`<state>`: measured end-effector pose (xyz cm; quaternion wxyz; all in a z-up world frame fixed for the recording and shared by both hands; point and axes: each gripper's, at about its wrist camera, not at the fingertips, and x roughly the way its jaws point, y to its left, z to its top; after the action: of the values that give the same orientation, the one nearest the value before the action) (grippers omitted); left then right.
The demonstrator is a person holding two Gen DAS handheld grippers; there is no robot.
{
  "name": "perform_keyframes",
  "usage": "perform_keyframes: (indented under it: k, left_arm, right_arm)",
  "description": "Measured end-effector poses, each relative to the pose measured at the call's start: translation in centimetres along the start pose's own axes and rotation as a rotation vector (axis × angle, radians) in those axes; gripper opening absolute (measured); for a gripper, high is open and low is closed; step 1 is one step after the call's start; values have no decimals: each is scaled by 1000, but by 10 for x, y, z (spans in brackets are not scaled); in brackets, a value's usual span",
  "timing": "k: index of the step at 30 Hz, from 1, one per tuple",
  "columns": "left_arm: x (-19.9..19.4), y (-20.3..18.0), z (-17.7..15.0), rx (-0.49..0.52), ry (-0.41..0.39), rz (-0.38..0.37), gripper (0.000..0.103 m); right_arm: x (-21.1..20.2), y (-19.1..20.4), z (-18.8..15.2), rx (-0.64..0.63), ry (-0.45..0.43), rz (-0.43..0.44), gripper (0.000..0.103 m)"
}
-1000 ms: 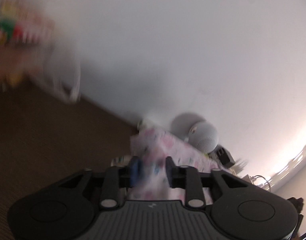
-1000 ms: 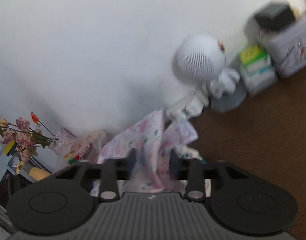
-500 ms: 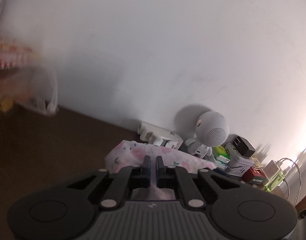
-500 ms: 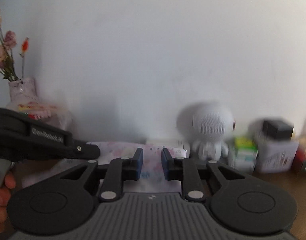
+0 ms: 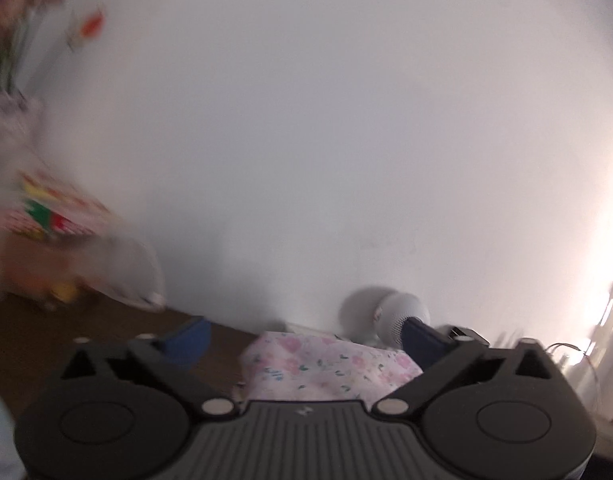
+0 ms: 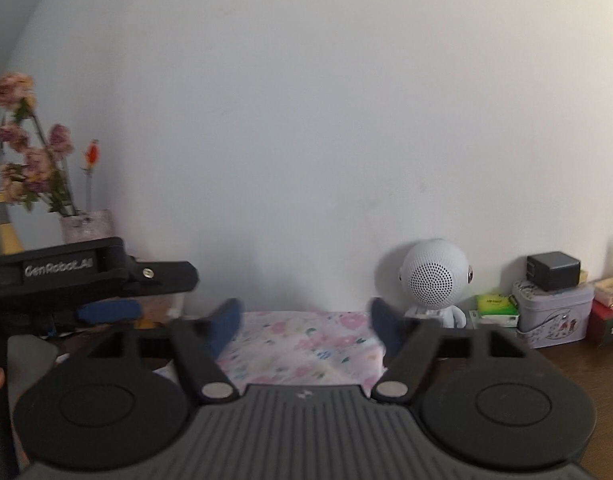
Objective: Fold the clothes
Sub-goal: 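Carry the folded dress with both grippers onto the white floral pillow, then open both grippers and withdraw from the stacked dress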
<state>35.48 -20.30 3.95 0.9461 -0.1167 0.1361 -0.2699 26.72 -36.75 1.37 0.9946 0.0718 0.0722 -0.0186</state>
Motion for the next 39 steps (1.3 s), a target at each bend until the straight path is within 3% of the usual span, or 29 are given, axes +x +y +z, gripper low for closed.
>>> perform_keyframes:
  k: [2, 12, 18, 22, 29, 34, 39]
  left_arm:
    - [-20, -1, -8, 43, 1, 22, 103]
    - [-112, -7, -43, 168, 94, 99, 103]
    - [-153, -9, -69, 136, 196, 165, 103]
    - [-185, -14, -86, 149, 247, 135, 103]
    - [-246, -30, -97, 139, 215, 198, 103]
    - [-273, -33, -105, 90, 269, 195, 103]
    - [-295, -35, -113, 80, 292, 263, 103]
  right_arm:
    - [-17, 8, -3, -31, 3, 13, 103]
    - [-80, 32, -35, -47, 166, 79, 103]
    - [-122, 40, -52, -28, 234, 104, 103]
    - [-146, 48, -62, -50, 296, 113, 103]
    - [-191, 56, -71, -48, 349, 154, 103]
    - [-219, 62, -77, -42, 391, 171, 103]
    - [-241, 65, -80, -44, 393, 169, 103]
